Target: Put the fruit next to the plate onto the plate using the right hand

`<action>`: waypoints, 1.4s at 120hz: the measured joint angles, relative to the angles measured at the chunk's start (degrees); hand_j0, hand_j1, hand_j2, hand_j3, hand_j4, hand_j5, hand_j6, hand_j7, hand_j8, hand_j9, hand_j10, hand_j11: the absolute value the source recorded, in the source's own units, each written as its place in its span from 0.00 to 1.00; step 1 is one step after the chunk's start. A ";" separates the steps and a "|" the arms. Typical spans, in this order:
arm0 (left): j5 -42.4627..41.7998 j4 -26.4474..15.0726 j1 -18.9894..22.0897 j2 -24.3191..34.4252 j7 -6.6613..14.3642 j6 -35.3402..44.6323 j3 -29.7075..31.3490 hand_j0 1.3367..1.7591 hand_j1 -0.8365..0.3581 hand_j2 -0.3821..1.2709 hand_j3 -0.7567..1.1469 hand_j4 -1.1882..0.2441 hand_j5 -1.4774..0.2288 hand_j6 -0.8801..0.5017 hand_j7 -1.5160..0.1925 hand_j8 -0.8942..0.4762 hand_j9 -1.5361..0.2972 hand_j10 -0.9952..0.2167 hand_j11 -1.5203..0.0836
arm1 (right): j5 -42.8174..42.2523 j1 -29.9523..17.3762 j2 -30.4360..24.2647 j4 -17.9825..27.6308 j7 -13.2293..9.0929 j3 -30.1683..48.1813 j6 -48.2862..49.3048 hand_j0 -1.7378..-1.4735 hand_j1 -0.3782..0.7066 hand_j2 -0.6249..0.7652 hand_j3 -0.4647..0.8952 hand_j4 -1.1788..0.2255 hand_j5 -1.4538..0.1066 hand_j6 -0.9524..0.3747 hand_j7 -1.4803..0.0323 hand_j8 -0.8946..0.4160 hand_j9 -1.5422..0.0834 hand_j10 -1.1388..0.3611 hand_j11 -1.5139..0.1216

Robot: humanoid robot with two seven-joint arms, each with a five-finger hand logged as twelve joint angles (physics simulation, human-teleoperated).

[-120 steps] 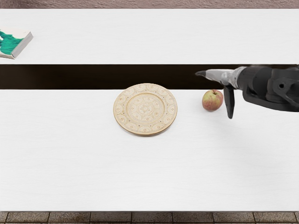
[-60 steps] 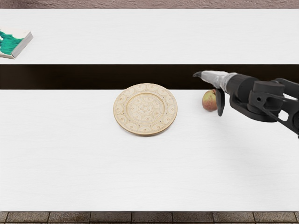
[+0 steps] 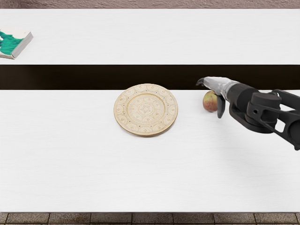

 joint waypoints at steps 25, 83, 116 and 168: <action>0.00 0.00 0.00 0.00 0.00 0.00 0.01 0.76 0.99 0.23 0.40 0.83 0.87 0.64 0.89 0.65 0.84 0.82 0.95 | -1.18 -0.81 1.01 -1.74 0.00 -0.02 -1.70 0.30 0.24 0.42 0.34 0.70 0.77 0.57 0.81 0.53 0.79 0.63 0.77; 0.00 0.00 0.00 0.00 0.00 0.00 0.01 0.76 0.99 0.23 0.40 0.83 0.87 0.64 0.89 0.65 0.84 0.82 0.95 | -1.07 -1.11 2.64 -3.60 0.00 -0.04 -1.65 0.30 0.30 0.42 0.34 0.66 0.72 0.52 0.76 0.49 0.75 0.59 0.73; 0.00 0.00 0.00 0.00 0.00 0.00 0.00 0.76 0.99 0.23 0.40 0.83 0.87 0.64 0.89 0.65 0.84 0.82 0.95 | -1.07 -1.81 2.48 -3.60 0.00 0.00 -1.68 0.30 0.41 0.40 0.34 0.59 0.65 0.45 0.68 0.42 0.67 0.53 0.65; 0.00 0.00 0.00 0.00 0.00 0.00 0.00 0.76 0.99 0.23 0.40 0.83 0.87 0.64 0.89 0.65 0.84 0.82 0.95 | -0.97 -2.49 2.49 -3.91 0.01 0.16 -1.80 0.32 0.52 0.45 0.34 0.45 0.52 0.44 0.53 0.45 0.54 0.48 0.51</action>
